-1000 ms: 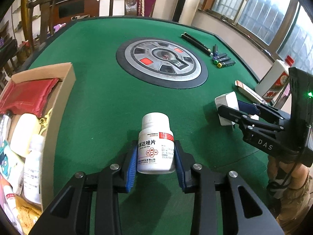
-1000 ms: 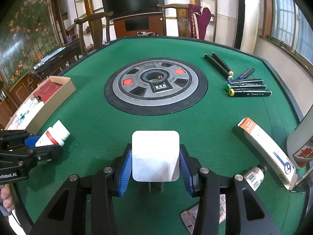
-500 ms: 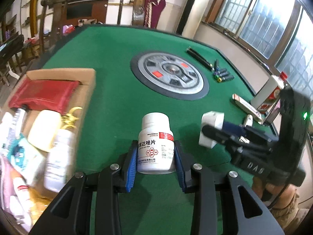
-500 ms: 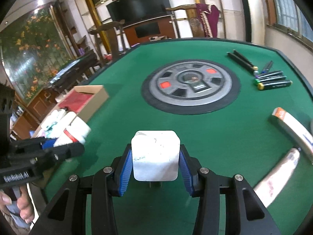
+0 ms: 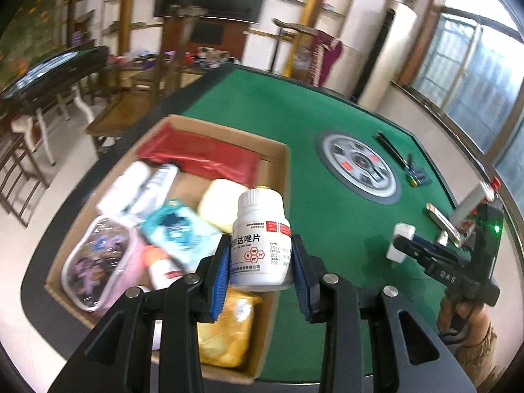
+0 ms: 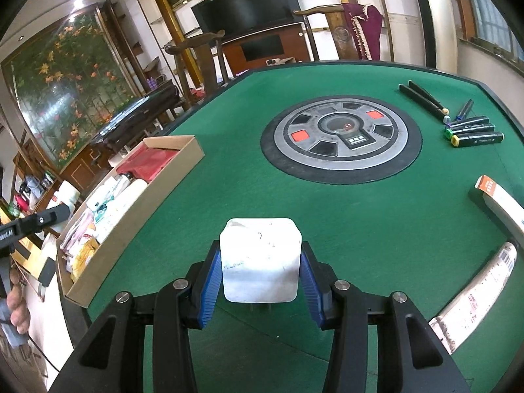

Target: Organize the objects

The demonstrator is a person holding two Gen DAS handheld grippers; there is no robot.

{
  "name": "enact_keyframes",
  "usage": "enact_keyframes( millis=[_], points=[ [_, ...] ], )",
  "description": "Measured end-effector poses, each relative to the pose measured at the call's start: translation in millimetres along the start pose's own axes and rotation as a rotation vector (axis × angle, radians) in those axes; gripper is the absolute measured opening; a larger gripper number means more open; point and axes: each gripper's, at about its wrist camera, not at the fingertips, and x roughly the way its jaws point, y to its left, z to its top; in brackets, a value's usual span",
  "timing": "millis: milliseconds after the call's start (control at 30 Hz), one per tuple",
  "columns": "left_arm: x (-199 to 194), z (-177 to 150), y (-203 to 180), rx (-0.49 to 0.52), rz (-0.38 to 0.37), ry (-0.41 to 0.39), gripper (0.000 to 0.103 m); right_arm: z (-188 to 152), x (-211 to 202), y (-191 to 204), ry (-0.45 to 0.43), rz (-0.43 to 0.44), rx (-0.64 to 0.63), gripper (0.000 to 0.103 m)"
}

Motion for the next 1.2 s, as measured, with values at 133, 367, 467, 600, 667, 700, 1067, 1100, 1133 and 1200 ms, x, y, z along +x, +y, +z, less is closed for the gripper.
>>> enact_keyframes(
  millis=[133, 367, 467, 600, 667, 700, 1067, 1100, 1133, 1200],
  points=[
    [-7.7, 2.3, 21.2, -0.043, 0.017, -0.015, 0.034, -1.2, -0.6, 3.8, -0.005, -0.001, -0.001, 0.049],
    [-8.7, 4.9, 33.8, -0.052, 0.037, -0.019, 0.034, -2.1, 3.1, 10.9, -0.003, 0.017, 0.006, 0.049],
    [-6.3, 5.3, 37.6, -0.057, 0.04, -0.016, 0.034, -2.2, 5.1, 13.4, -0.001, 0.024, 0.006, 0.049],
    [-0.9, 12.5, 40.8, -0.032, 0.055, -0.004, 0.034, -3.1, 6.8, 16.1, 0.004, 0.033, 0.005, 0.049],
    [4.8, 22.4, 43.2, -0.006, 0.073, 0.006, 0.034, -3.4, 6.2, 16.7, 0.003, 0.035, 0.003, 0.049],
    [7.8, 26.9, 44.0, 0.0, 0.079, 0.012, 0.034, -3.5, 5.6, 16.4, 0.001, 0.036, 0.004, 0.049],
    [38.9, 54.6, 42.4, 0.01, 0.041, 0.051, 0.034, -4.7, 8.3, 18.8, 0.013, 0.069, 0.036, 0.049],
    [41.2, 55.0, 40.8, 0.01, 0.03, 0.054, 0.034, -5.1, 8.3, 21.4, 0.011, 0.07, 0.034, 0.049],
    [43.5, 55.5, 38.6, 0.014, 0.024, 0.057, 0.034, -5.1, 8.4, 23.4, 0.008, 0.07, 0.033, 0.049],
    [47.2, 55.8, 35.1, 0.027, 0.021, 0.066, 0.034, -5.4, 8.2, 28.5, 0.004, 0.077, 0.034, 0.049]
  ],
)
